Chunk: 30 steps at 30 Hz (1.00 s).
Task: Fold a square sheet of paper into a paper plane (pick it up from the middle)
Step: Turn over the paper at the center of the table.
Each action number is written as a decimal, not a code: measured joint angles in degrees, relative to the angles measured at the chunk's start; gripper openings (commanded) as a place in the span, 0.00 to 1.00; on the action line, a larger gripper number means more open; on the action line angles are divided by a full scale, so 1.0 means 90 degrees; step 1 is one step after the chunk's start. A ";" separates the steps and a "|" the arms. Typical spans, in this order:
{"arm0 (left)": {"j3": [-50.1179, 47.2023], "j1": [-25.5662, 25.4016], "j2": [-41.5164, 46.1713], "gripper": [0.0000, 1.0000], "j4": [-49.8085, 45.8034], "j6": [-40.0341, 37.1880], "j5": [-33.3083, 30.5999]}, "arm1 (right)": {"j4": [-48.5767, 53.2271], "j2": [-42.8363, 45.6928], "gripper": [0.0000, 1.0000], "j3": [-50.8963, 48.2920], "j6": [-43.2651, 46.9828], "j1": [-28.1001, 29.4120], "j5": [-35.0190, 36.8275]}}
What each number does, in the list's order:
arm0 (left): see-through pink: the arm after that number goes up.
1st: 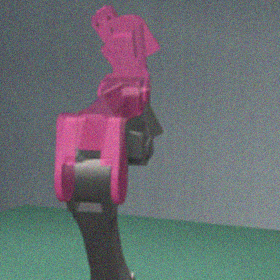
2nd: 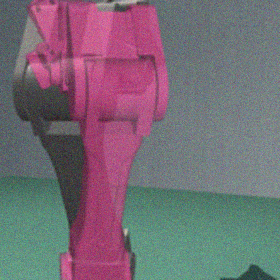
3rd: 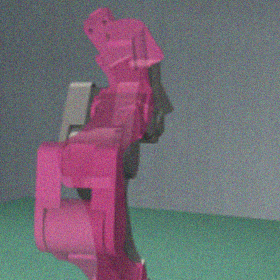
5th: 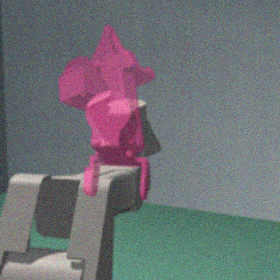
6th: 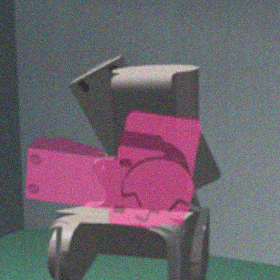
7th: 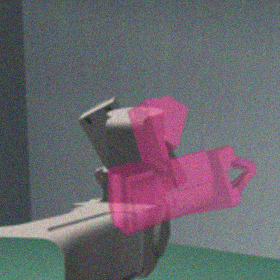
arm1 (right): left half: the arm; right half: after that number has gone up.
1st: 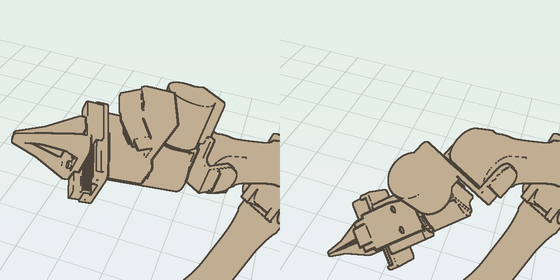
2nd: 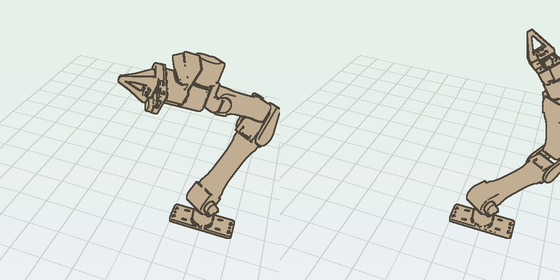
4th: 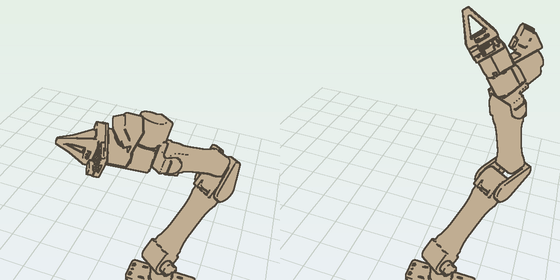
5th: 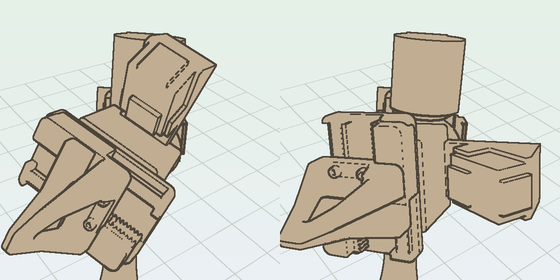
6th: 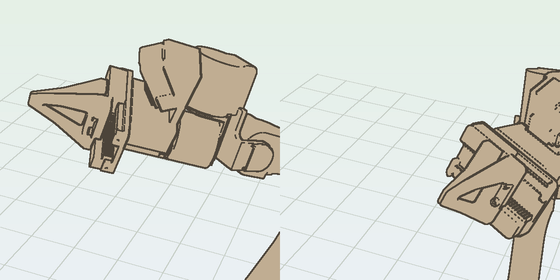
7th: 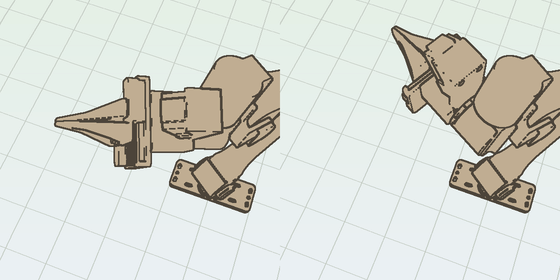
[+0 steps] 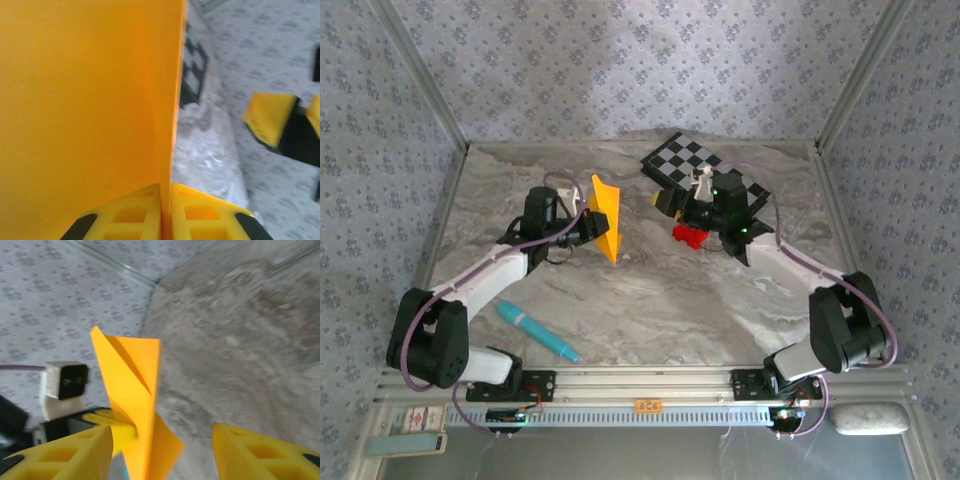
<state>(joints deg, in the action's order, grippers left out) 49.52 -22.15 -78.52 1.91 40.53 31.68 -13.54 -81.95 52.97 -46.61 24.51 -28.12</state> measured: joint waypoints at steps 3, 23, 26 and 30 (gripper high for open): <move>0.0712 -0.0138 -0.0126 0.11 -0.1222 -0.0597 -0.1015 | 0.0738 0.0277 0.58 0.0002 0.0576 -0.0029 0.0554; 0.3696 -0.1331 -0.3616 0.09 -0.5542 -0.1841 -0.6926 | 0.2764 0.0707 0.59 -0.0056 0.1474 -0.0032 0.2662; 0.3852 -0.1489 -0.4048 0.10 -0.5663 -0.1838 -0.7210 | 0.2810 0.0726 0.59 -0.0121 0.1474 -0.0051 0.2686; 0.4034 -0.1681 -0.4537 0.11 -0.5744 -0.1836 -0.7485 | 0.2829 0.0726 0.59 -0.0151 0.1472 -0.0092 0.2701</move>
<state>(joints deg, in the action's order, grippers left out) 85.82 -37.28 -119.35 -49.78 24.01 -35.68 11.92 -75.42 51.62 -33.36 23.68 -3.81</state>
